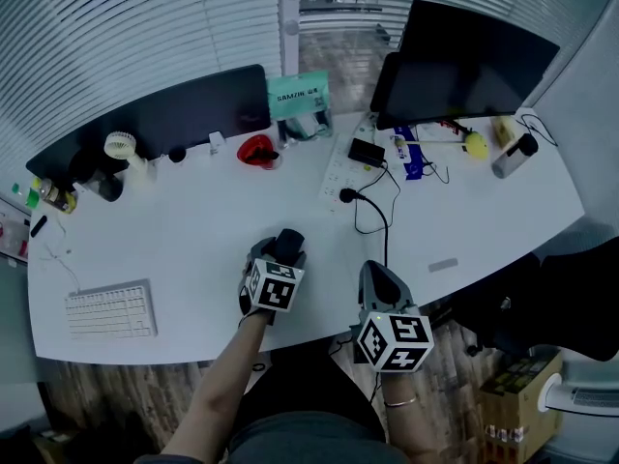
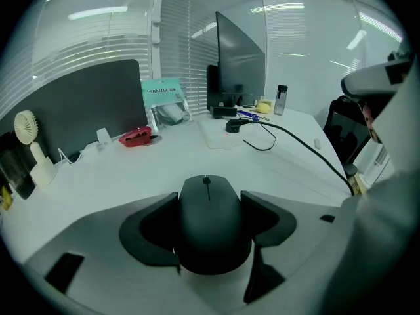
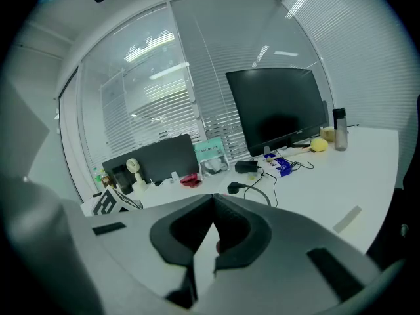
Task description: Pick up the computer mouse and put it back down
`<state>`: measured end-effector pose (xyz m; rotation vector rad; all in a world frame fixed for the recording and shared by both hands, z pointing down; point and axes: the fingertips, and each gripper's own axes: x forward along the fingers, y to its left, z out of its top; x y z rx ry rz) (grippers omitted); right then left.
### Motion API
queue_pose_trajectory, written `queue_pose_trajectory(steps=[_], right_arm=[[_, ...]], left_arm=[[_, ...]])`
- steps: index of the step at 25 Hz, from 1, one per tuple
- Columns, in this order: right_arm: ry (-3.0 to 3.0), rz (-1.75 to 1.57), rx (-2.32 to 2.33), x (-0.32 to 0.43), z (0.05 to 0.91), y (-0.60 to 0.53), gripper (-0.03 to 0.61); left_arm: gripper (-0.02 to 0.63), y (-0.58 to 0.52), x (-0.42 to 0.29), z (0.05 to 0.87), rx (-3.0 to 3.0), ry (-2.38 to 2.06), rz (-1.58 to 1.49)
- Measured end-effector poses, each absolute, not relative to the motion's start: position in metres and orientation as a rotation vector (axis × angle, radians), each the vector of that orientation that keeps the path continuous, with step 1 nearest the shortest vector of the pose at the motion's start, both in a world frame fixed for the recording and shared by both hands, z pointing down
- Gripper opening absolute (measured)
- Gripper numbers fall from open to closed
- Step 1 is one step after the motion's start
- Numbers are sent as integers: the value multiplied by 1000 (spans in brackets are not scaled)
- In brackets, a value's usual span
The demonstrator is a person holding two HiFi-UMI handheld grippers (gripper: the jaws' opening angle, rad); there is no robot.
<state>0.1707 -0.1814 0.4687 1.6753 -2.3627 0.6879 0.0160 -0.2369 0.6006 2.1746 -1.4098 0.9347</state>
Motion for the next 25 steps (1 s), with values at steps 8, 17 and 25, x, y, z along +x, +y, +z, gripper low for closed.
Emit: queue_pose_trajectory(steps=[8,17,25], right_arm=[[-2359,700,1672,177,472,-187,3],[-2356,708,1667,177,474,-190,3],[-2360,712,1657,175,475,-192,3]], left_arm=[[307,-239,20,609,2163,-1398,963],[308,-241,20,613,2164,-1379,958],[308,-242,20,613,2174,-1369,945]])
